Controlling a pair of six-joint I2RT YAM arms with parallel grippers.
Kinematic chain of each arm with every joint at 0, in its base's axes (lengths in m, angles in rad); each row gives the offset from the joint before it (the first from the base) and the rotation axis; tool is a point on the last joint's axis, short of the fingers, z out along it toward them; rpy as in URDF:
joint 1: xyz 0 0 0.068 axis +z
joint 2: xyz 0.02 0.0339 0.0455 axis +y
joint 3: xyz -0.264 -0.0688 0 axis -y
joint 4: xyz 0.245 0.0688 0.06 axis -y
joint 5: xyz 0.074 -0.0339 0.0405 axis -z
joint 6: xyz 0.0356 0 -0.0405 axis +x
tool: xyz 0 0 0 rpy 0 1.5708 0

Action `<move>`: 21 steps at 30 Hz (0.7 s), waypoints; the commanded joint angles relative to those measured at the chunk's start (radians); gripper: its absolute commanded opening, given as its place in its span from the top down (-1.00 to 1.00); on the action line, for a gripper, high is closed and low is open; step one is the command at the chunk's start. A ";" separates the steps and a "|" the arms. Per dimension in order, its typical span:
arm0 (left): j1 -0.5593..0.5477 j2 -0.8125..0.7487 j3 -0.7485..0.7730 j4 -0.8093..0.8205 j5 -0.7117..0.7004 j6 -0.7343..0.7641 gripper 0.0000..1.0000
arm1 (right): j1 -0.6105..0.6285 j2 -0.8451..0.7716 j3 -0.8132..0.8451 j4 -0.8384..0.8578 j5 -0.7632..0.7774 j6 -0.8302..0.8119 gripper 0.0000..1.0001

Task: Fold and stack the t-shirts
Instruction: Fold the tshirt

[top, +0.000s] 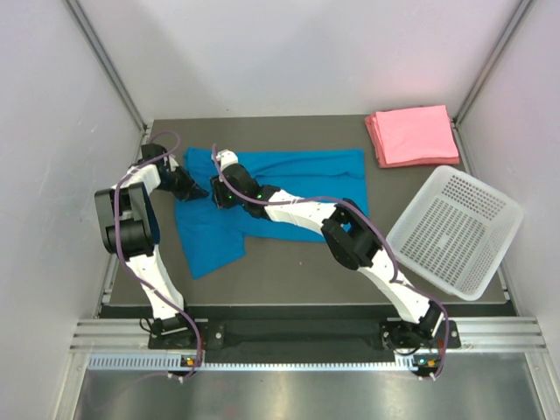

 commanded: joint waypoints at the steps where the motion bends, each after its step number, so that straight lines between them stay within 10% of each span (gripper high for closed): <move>1: -0.001 -0.008 0.036 -0.055 -0.071 0.021 0.90 | 0.008 0.018 0.052 0.020 0.054 0.000 0.25; 21: 0.033 -0.130 -0.047 -0.158 -0.318 -0.185 1.00 | -0.008 -0.181 -0.208 0.080 0.041 0.069 0.28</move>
